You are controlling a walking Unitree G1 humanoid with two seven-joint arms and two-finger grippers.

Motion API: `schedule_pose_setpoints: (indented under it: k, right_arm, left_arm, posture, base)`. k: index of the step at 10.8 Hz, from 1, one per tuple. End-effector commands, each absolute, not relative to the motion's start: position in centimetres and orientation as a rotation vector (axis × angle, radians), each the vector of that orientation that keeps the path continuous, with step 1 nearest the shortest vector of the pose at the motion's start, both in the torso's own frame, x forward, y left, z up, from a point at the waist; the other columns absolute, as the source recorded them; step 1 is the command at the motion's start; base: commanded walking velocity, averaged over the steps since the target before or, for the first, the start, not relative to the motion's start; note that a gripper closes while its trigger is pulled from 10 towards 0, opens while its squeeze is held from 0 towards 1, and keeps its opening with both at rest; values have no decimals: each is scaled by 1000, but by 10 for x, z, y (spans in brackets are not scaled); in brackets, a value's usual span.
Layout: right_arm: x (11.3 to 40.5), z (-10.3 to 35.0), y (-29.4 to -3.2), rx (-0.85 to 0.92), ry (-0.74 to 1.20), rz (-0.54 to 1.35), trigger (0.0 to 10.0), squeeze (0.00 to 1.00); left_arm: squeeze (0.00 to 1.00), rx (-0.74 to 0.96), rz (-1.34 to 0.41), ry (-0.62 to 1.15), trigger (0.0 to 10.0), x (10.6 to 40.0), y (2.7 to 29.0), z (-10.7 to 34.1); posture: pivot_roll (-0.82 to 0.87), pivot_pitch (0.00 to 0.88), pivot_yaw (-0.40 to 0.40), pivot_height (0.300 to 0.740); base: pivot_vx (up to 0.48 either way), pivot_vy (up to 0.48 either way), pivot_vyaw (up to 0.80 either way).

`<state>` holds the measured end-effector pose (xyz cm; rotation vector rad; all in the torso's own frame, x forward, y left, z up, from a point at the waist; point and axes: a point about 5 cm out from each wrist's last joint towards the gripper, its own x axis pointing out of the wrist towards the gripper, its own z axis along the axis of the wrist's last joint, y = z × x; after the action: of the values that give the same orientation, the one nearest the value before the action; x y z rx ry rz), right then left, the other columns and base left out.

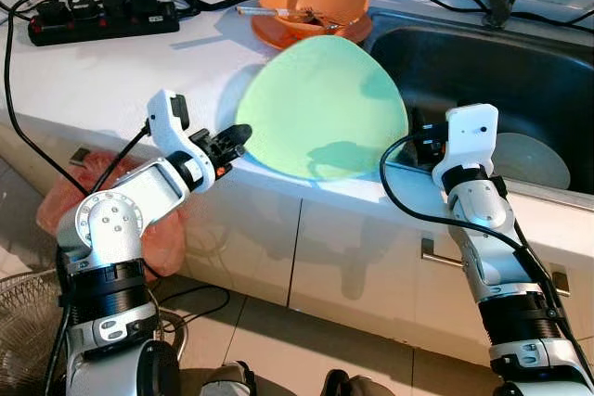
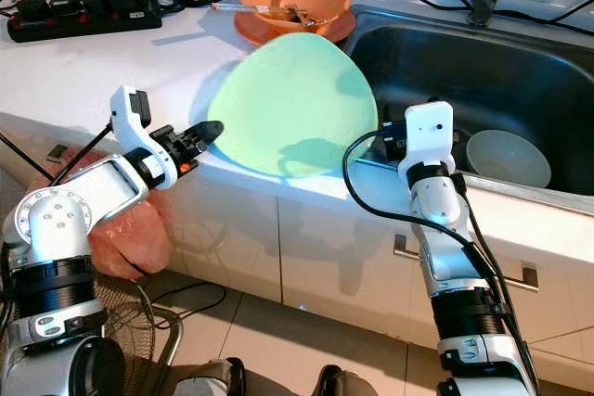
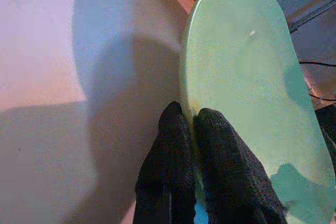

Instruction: Kitchen organization

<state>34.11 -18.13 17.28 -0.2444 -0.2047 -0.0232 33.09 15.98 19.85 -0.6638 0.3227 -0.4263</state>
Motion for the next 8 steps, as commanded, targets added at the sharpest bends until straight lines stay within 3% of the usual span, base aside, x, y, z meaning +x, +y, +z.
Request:
schedule_pose_setpoints:
  k: [1,8]
  right_arm:
    - [340,170,-186,-252,-192,-44,10000,0]
    - [341,171,-189,-249,-195,-64,10000,0]
  left_arm:
    - [0,-646,-426,398,0,327,153,184]
    - [0,-768,-475,175,0,325,127,206]
  posture:
    - [171,158,-14,740]
    - [169,152,-19,740]
  base:
    - [0,0,0]
    - [0,0,0]
